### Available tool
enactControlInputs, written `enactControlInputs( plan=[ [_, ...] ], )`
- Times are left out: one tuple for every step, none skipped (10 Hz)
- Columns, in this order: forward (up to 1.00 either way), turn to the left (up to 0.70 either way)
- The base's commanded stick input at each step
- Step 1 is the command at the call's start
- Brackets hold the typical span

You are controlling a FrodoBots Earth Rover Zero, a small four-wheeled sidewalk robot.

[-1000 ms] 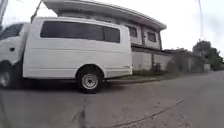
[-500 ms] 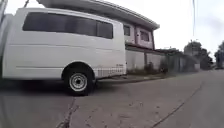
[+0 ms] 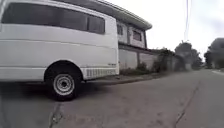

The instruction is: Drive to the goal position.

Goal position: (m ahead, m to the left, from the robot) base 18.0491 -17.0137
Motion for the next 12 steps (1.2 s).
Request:
enactControlInputs(
  plan=[
    [0.7, -0.35],
    [0.7, -0.35],
    [0.7, -0.35],
    [0.7, -0.35],
    [0.7, -0.35],
    [0.7, -0.35],
    [0.7, -0.35],
    [0.7, -0.35],
    [0.7, -0.35],
    [0.7, -0.35],
    [0.7, -0.35],
    [0.7, -0.35]
  ],
)
